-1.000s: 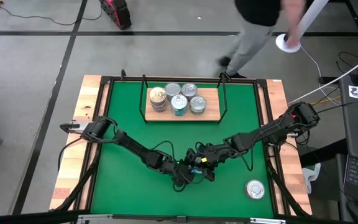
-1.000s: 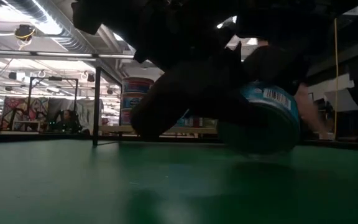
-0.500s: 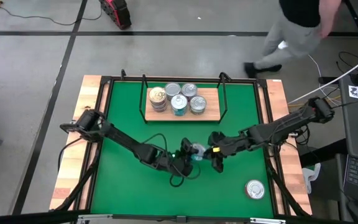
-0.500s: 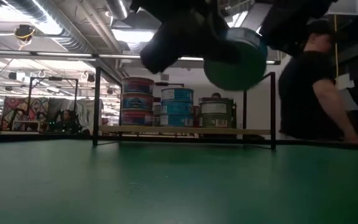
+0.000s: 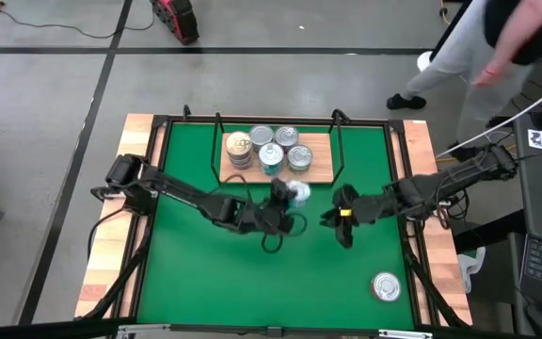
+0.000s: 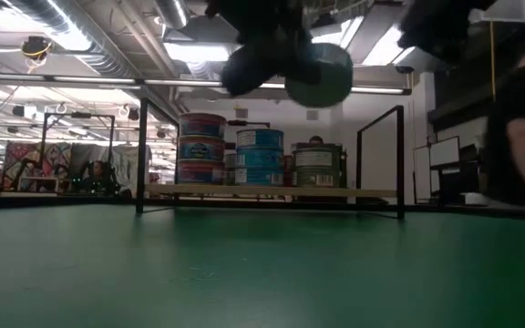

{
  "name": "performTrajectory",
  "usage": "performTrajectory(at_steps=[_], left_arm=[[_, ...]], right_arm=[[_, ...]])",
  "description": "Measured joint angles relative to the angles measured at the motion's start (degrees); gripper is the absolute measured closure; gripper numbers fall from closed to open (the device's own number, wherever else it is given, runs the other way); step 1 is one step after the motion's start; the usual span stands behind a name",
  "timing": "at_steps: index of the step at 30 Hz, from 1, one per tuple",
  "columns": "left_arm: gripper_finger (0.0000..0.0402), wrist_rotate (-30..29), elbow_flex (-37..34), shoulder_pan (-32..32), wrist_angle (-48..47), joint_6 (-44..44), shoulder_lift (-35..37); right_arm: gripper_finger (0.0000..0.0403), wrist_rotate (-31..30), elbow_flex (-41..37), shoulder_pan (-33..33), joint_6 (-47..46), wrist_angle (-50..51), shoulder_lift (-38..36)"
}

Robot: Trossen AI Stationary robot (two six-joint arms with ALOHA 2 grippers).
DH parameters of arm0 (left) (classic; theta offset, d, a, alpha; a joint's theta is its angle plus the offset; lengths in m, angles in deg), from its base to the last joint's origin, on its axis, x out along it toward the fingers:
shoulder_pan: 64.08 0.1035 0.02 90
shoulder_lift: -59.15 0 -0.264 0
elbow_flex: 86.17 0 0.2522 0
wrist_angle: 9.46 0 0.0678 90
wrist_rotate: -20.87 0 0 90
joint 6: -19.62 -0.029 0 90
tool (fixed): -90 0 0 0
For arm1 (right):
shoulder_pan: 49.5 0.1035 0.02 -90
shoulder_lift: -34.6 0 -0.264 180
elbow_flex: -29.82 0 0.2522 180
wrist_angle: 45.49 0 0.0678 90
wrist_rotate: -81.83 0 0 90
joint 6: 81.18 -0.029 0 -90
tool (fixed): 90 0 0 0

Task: Stack canned seafood by type on shelf
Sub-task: Stack the yellow blue tuna can on top of the other yellow blue tuna cans on the shelf

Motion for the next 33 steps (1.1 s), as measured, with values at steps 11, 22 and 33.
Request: performTrajectory(at_steps=[11, 22, 33], left_arm=[[0.0255, -9.5, -0.2, 4.5, -2.2, -4.1, -0.2], [0.0254, -11.4, -0.2, 11.7, -10.3, 0.9, -0.3], [0.0255, -11.7, -0.2, 14.1, -16.4, 0.9, -0.3]], right_arm=[[0.0306, 1.8, -0.1, 0.3, 0.1, 9.1, -1.3], [0.0306, 1.8, 0.0, 0.2, 0.1, 10.9, -1.3], [0.0306, 1.8, 0.0, 0.2, 0.1, 10.9, -1.3]])
